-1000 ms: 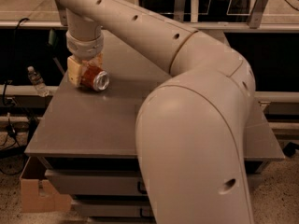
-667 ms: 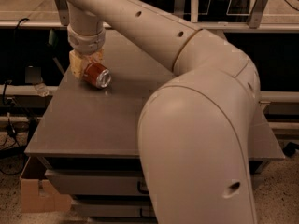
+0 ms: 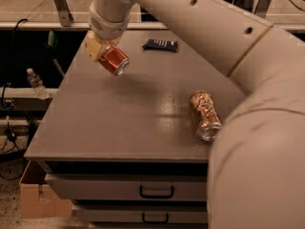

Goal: Place coke can upright

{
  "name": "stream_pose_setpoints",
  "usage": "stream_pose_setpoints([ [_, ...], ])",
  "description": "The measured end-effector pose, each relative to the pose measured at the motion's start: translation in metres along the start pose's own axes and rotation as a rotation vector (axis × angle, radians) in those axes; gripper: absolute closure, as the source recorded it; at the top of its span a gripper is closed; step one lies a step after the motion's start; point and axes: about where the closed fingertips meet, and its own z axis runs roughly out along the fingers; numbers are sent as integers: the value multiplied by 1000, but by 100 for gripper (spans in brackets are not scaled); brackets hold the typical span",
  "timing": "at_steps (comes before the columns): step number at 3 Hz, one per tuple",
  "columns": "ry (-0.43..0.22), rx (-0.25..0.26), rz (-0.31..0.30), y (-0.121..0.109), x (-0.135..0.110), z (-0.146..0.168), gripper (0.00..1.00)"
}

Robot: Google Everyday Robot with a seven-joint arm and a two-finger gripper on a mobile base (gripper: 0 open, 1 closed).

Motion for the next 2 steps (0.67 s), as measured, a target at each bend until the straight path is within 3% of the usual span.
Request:
stream_pose_setpoints([
  [1,-169,11,-59,-12,12,-46,100],
  [2,-227,76,-79,-51,33,-68,100],
])
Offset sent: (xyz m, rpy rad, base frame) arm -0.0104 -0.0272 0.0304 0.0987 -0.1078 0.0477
